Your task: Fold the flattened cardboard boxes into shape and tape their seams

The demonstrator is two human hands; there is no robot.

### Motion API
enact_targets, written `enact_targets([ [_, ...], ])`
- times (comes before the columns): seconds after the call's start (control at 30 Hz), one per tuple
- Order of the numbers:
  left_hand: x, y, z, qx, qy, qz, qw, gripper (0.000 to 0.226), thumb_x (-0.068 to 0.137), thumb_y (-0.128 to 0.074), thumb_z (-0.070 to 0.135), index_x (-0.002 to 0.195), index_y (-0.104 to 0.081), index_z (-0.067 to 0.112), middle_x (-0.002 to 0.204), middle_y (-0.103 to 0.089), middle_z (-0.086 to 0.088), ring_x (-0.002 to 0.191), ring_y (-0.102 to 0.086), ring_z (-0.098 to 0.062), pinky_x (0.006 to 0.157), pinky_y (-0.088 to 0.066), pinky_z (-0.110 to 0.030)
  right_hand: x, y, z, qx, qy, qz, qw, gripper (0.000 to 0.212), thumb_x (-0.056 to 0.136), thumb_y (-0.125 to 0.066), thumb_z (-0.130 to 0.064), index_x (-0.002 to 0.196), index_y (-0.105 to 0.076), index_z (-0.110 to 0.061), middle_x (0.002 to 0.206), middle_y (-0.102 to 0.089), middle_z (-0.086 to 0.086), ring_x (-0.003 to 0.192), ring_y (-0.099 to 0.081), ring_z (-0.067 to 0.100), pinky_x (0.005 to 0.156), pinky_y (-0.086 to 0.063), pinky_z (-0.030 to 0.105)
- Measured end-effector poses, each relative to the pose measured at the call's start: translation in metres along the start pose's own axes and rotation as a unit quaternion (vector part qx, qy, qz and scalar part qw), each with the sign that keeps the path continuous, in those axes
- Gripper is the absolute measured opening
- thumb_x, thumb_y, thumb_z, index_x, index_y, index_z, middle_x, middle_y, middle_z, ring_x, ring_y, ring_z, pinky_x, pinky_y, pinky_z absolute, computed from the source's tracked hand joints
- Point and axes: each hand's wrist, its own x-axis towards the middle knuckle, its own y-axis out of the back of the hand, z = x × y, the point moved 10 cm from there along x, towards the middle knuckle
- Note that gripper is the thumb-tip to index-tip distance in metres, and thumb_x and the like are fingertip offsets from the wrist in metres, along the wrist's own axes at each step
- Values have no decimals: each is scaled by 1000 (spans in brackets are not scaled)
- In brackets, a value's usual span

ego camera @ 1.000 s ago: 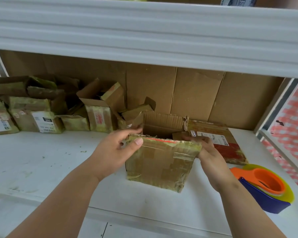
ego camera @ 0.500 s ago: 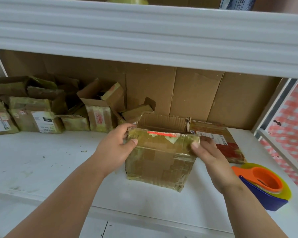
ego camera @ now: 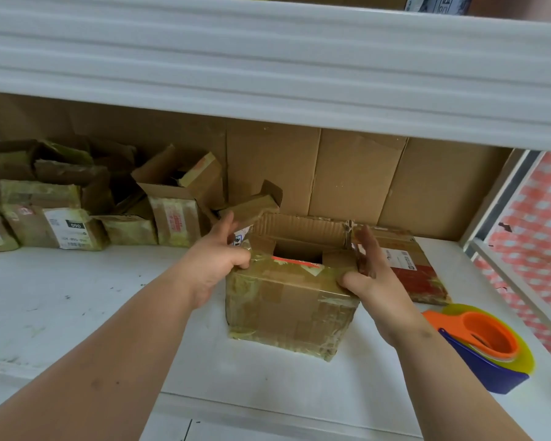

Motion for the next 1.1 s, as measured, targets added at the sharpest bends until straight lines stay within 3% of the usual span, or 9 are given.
enact_targets([
  [0.13, 5, -8, 3, -27, 1, -25, 999, 93, 74, -53, -11, 155, -28, 27, 143, -46, 5, 125, -48, -18, 111, -40, -42, 5, -3, 0, 26, 4, -11, 1000, 90, 76, -60, -19, 149, -21, -54, 143, -36, -20, 132, -45, 12, 111, -42, 42],
  [0.23, 4, -8, 7, -9, -17, -28, 999, 91, 60, -59, 2, 136, -48, 51, 132, -54, 4, 117, -55, -21, 105, -47, -44, 7, -5, -3, 28, 20, -22, 999, 79, 83, -61, -8, 138, -33, -58, 132, -47, -19, 114, -59, 12, 96, -54, 37],
  [0.3, 2, -11, 9, 2, -33, -48, 998, 80, 69, -59, -3, 119, -55, 59, 125, -57, 10, 114, -57, -17, 103, -49, -42, 8, -5, -4, 42, 33, -26, 998, 74, 73, -61, -11, 133, -40, -49, 127, -57, -12, 102, -66, 13, 81, -58, 33],
  [0.47, -1, -8, 12, 96, -54, -61, 992, 62, 78, -58, 2, 116, -63, 50, 125, -52, 16, 109, -57, -9, 92, -55, -34, 7, -4, -7, 41, 50, -28, 998, 48, 67, -55, -15, 110, -54, -37, 109, -63, -6, 88, -64, 5, 67, -52, 21],
  [0.57, -4, -5, 19, 178, -86, -56, 979, 50, 85, -59, 9, 116, -60, 48, 124, -48, 20, 106, -54, -2, 86, -53, -26, 7, -2, -5, 7, 47, -14, 999, 33, 68, -57, -23, 97, -59, -39, 113, -60, -6, 90, -63, 9, 68, -50, 22],
  [0.7, -6, -5, 26, 280, -98, -63, 953, 40, 86, -63, 22, 115, -55, 47, 113, -43, 30, 90, -63, -11, 83, -56, -31, 8, 1, -4, -40, 50, 3, 998, 30, 67, -56, -28, 96, -62, -31, 122, -56, -10, 95, -58, 3, 70, -48, 18],
  [0.87, 0, -1, 24, 255, -114, -18, 960, 13, 91, -64, 44, 102, -61, 39, 113, -51, 24, 98, -56, 0, 82, -49, -23, 10, 3, -4, -62, 51, 28, 996, 14, 88, -69, -37, 94, -64, -25, 110, -62, -7, 85, -59, -1, 65, -46, 12],
  [1.0, 2, 4, 18, 177, -97, 68, 977, 14, 89, -68, 43, 93, -67, 30, 103, -61, 17, 90, -56, 1, 67, -41, -18, 13, 10, -1, -41, 24, 67, 997, 24, 91, -66, -37, 85, -66, -14, 100, -68, -9, 83, -65, 6, 72, -49, 25],
  [1.1, 0, 2, 28, 253, -133, 91, 954, 17, 85, -73, 42, 96, -65, 31, 96, -55, 20, 86, -52, 2, 63, -37, -15, 17, 9, 1, -34, 8, 59, 998, 10, 90, -70, -24, 86, -67, -15, 109, -64, -22, 97, -63, 5, 82, -51, 32],
])
